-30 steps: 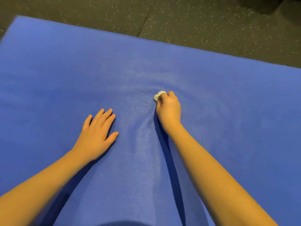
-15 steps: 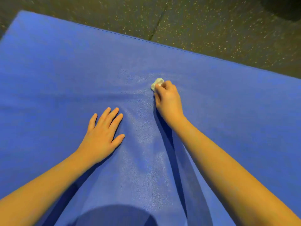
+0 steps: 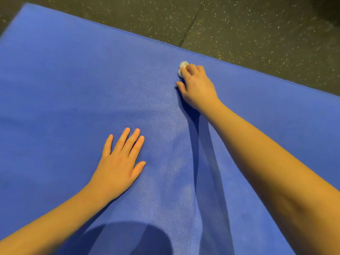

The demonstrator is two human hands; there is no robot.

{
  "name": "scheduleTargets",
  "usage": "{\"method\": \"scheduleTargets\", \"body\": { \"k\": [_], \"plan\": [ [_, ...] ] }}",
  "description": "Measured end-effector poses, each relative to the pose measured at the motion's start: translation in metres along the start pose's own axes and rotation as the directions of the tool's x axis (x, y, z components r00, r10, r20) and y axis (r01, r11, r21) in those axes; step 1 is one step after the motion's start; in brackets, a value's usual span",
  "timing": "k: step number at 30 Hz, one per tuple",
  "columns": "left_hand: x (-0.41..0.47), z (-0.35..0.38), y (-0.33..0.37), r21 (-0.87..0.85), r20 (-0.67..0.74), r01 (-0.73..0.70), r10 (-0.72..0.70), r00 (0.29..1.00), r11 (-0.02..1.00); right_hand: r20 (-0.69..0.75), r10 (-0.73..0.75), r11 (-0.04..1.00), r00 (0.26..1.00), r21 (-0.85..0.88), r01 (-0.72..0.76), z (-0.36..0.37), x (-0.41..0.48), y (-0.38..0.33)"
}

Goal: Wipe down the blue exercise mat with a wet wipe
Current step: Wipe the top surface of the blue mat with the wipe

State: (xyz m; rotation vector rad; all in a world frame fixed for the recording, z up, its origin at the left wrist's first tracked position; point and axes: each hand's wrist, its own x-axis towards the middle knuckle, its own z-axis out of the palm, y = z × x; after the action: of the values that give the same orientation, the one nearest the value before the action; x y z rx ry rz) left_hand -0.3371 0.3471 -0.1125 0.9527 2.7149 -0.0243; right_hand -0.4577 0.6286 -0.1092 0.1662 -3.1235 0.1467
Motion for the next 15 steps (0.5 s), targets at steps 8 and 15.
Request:
{"method": "scheduleTargets", "body": {
  "k": [8, 15],
  "plan": [
    [0.000, -0.004, 0.001, 0.004, 0.019, 0.005, -0.005, 1.000, 1.000, -0.022, 0.494, 0.869, 0.869, 0.028, -0.494, -0.013, 0.014, 0.039],
    [-0.001, -0.005, 0.001, 0.004, 0.013, 0.009, -0.009, 1.000, 1.000, -0.039, 0.154, 0.988, 0.987, -0.008, -0.155, -0.007, 0.024, 0.012]
  ]
}}
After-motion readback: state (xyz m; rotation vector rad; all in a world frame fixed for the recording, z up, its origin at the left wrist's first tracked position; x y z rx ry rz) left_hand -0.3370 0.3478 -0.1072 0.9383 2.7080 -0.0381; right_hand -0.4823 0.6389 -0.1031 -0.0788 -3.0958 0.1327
